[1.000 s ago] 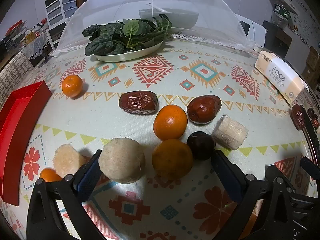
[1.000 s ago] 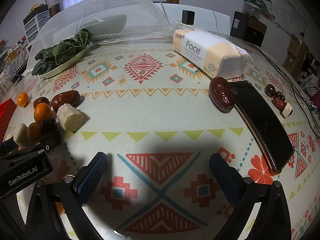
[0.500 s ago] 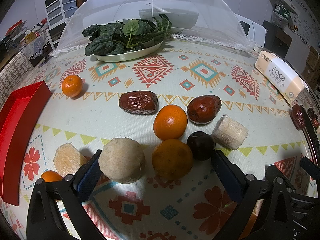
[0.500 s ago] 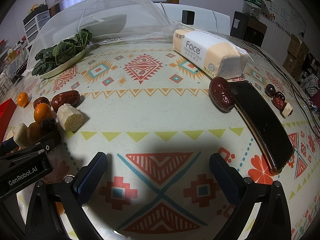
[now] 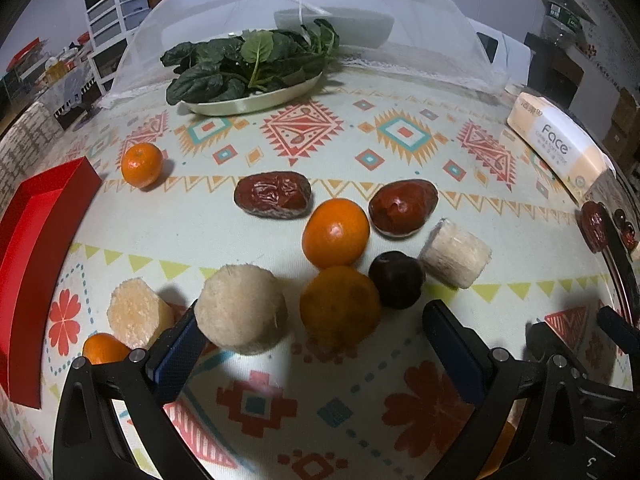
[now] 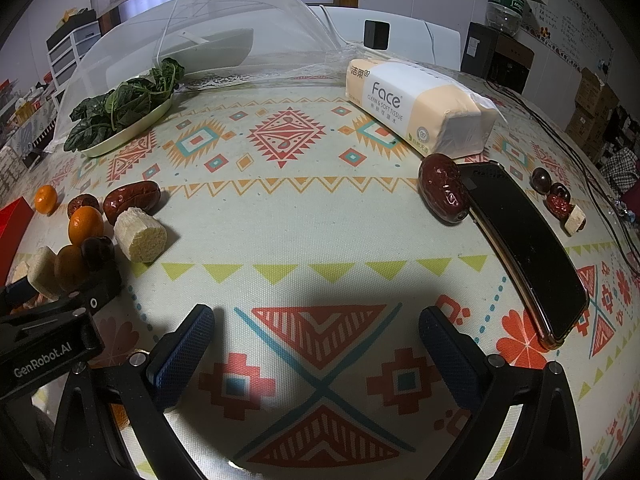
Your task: Organize fruits
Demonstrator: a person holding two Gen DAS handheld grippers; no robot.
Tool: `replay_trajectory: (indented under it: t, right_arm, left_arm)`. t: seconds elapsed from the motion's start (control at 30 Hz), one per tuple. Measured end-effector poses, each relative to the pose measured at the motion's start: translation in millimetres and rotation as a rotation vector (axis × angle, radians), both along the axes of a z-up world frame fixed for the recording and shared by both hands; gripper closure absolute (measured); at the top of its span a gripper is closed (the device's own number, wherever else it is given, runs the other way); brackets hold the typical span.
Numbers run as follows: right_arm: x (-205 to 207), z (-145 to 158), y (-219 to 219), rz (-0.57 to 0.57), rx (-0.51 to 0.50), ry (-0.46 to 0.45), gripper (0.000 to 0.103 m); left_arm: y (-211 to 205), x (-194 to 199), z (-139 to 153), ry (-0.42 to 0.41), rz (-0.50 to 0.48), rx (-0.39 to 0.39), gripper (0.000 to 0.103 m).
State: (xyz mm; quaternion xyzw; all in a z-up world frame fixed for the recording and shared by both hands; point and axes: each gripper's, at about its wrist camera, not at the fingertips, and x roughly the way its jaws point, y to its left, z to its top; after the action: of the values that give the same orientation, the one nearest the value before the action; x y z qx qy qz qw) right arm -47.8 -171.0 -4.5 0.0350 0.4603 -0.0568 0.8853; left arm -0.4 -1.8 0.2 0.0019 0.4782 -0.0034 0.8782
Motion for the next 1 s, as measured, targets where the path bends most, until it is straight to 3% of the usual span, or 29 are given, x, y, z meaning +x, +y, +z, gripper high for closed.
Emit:
replay_trajectory:
  t: [0.23, 0.37, 0.47, 0.57, 0.67, 0.73, 0.8, 0.9, 1.0]
  right_arm:
    - [2, 2, -3, -0.006, 0.007, 0.058, 0.000]
    - [-1, 0, -1, -0.010, 0.005, 0.053, 0.000]
    - [-6, 4, -2, -0.017, 0.007, 0.034, 0.001]
    - [-22, 24, 2, -0.018, -0.014, -0.058, 0.002]
    - [-47, 59, 12, 0.008, -0.026, -0.192, 0.002]
    - [-67, 82, 24, 0.033, -0.068, -0.307, 0.000]
    - [-82, 91, 36, 0.087, -0.067, -0.374, 0.000]
    - [-79, 76, 50, 0.164, -0.003, -0.264, 0.000]
    - [-75, 53, 65, 0.226, 0.085, -0.170, 0.010]
  left_arm:
    - [-2, 2, 2, 0.041, -0.024, 0.003, 0.000]
    - [5, -10, 18, 0.012, -0.047, -0.068, 0.012]
    - [15, -32, 55, -0.121, -0.086, -0.127, 0.013]
    - [35, -70, 106, -0.338, -0.118, -0.140, 0.013]
    - [68, -112, 150, -0.533, -0.131, -0.134, 0.008]
    - [94, -130, 162, -0.587, -0.123, -0.155, 0.000]
    - [118, -136, 159, -0.568, -0.079, -0.161, 0.000]
    - [147, -140, 138, -0.491, 0.003, -0.159, 0.000]
    - [166, -143, 101, -0.376, 0.002, -0.191, 0.001]
